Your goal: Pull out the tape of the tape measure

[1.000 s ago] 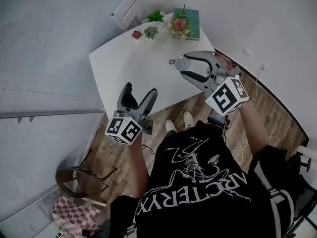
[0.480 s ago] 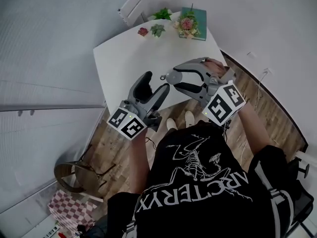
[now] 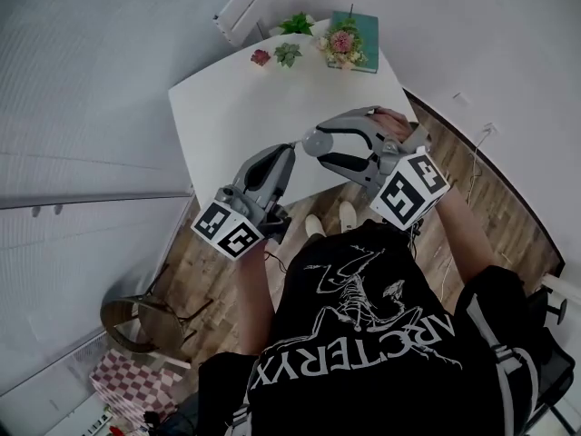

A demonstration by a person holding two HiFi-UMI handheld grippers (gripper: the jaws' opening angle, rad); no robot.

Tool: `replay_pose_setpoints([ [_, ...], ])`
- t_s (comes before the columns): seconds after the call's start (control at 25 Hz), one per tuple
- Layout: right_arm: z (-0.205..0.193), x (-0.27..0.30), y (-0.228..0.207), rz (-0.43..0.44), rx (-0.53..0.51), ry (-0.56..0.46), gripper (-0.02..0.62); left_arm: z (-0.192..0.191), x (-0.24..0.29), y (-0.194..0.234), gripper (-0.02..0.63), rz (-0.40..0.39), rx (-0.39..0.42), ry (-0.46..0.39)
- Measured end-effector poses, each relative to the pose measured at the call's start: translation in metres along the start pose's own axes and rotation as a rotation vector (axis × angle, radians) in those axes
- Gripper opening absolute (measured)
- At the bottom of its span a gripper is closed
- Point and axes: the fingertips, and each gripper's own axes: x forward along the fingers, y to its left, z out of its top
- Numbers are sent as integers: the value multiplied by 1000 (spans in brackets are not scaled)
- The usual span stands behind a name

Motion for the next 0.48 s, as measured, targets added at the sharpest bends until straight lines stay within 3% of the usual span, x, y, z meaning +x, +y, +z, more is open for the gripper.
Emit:
replay_pose_setpoints([
  [0.2, -23, -3, -8, -40, 35, 51, 218, 4, -13, 15, 15, 53, -16, -8],
  [0.48, -66, -33, -37, -134, 127, 108, 218, 29, -65, 58, 15, 212, 13, -50],
])
